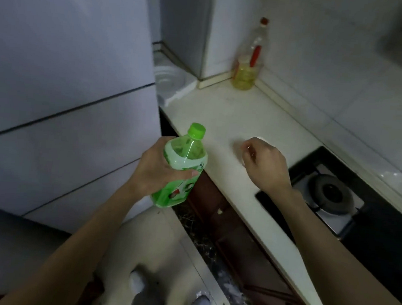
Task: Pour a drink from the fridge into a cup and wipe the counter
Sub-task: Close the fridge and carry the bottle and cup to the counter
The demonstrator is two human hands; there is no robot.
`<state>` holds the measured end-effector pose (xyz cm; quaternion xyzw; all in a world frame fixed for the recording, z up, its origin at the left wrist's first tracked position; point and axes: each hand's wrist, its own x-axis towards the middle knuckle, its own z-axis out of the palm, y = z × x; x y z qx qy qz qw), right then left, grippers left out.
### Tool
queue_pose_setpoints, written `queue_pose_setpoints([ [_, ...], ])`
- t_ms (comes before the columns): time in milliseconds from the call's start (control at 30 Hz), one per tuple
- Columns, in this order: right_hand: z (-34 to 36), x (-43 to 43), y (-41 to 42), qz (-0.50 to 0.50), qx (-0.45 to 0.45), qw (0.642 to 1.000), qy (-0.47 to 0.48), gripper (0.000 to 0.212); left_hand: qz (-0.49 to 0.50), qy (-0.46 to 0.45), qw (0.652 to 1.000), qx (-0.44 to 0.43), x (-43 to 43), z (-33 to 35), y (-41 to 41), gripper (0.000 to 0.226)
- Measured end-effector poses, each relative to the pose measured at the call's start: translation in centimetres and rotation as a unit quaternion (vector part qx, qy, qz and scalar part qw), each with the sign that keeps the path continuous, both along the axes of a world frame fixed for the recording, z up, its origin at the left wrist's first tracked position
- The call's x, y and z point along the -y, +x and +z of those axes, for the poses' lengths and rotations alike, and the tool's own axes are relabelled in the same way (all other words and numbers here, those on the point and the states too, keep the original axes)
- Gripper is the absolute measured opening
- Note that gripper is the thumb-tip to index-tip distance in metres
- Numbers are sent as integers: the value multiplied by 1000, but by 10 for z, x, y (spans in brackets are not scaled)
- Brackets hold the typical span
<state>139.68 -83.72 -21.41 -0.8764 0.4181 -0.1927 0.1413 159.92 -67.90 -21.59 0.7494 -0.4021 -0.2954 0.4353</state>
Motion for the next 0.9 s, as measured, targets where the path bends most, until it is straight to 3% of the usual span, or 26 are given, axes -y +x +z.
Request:
queue_pose_setpoints([
  [333, -54, 52, -92, -158, -36, 973, 165, 29, -61, 35, 998, -5, 89, -20, -75, 77],
  [500, -92, 88, -80, -177, -34, 952, 247, 50, -84, 44, 995, -21, 137, -40, -70, 72],
  [700, -134, 132, -39, -188, 6, 926, 326, 85, -98, 68, 992, -46, 191, -70, -35, 87],
  [900, -174, 145, -10, -222, 65, 914, 334, 98, -102, 87, 989, -59, 226, -91, -4, 81],
])
